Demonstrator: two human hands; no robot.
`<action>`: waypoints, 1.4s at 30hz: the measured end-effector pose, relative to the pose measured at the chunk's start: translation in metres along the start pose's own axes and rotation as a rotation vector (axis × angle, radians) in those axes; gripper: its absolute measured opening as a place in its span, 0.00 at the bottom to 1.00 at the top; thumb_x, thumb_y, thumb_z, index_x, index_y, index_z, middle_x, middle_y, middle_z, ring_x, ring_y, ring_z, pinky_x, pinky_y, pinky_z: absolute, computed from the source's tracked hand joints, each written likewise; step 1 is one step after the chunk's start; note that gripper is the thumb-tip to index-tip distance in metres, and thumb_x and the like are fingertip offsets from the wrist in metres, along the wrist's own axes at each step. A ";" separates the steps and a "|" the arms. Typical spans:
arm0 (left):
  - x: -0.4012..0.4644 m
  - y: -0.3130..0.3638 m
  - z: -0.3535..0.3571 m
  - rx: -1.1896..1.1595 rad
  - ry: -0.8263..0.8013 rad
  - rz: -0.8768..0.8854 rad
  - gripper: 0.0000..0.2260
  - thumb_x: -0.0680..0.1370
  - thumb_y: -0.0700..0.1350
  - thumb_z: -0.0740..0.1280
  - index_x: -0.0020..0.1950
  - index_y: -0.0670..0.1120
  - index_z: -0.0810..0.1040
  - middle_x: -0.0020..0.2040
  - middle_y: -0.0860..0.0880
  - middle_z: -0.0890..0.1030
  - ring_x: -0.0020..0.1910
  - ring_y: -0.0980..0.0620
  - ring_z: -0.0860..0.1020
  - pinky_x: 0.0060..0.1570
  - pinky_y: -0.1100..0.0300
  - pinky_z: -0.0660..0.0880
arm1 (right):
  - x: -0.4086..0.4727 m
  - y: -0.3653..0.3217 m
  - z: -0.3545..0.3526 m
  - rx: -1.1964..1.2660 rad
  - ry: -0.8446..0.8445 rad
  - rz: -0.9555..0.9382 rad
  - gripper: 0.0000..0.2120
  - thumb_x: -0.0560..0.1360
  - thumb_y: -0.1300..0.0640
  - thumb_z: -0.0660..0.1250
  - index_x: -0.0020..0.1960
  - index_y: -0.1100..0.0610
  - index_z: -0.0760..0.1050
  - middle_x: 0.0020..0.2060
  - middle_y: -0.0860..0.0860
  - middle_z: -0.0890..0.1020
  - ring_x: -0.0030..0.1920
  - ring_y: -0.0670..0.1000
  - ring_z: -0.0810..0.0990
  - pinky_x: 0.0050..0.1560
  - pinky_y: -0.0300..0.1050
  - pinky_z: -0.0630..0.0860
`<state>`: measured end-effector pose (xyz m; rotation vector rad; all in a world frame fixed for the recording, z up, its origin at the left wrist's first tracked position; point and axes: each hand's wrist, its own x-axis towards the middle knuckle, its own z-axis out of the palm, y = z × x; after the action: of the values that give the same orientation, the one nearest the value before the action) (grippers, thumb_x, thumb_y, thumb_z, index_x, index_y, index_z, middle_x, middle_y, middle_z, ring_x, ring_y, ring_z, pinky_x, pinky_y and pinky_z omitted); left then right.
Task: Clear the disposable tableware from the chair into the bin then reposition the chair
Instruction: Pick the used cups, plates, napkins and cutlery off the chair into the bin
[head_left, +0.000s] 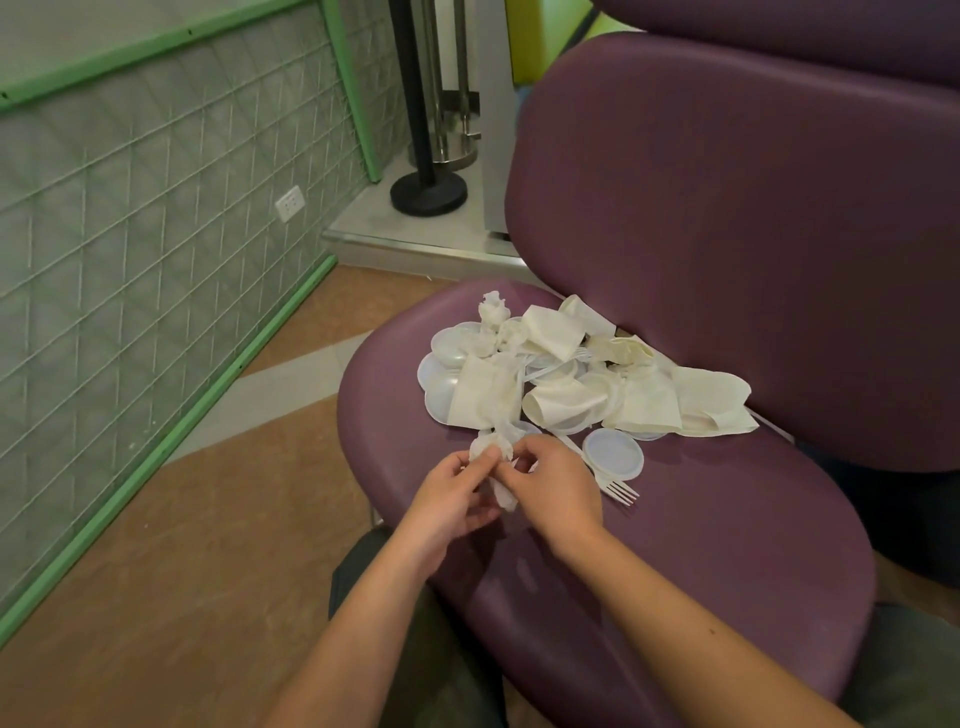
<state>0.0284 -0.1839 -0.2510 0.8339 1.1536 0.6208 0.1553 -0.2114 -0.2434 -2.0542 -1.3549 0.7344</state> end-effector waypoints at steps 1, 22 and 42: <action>0.002 0.000 -0.002 -0.011 0.005 0.006 0.14 0.78 0.53 0.68 0.57 0.45 0.77 0.49 0.47 0.85 0.45 0.49 0.83 0.45 0.58 0.80 | 0.003 -0.003 -0.001 0.018 -0.024 0.007 0.10 0.71 0.42 0.68 0.40 0.47 0.73 0.37 0.44 0.79 0.39 0.45 0.77 0.37 0.44 0.71; 0.008 0.015 -0.029 -0.115 0.116 0.005 0.10 0.80 0.46 0.64 0.60 0.51 0.79 0.52 0.49 0.85 0.47 0.53 0.82 0.43 0.60 0.78 | 0.011 0.006 0.028 -0.034 -0.017 -0.308 0.05 0.75 0.51 0.67 0.48 0.50 0.79 0.51 0.45 0.75 0.55 0.47 0.70 0.54 0.42 0.71; 0.006 0.002 -0.026 -0.160 0.050 -0.136 0.13 0.81 0.50 0.63 0.55 0.42 0.81 0.48 0.43 0.83 0.45 0.50 0.80 0.47 0.57 0.76 | 0.002 0.000 0.033 0.055 0.050 -0.175 0.18 0.70 0.45 0.72 0.57 0.48 0.75 0.55 0.44 0.73 0.58 0.47 0.67 0.59 0.45 0.71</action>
<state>0.0053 -0.1715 -0.2576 0.6015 1.1788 0.6154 0.1323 -0.2046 -0.2661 -1.8716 -1.4486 0.6330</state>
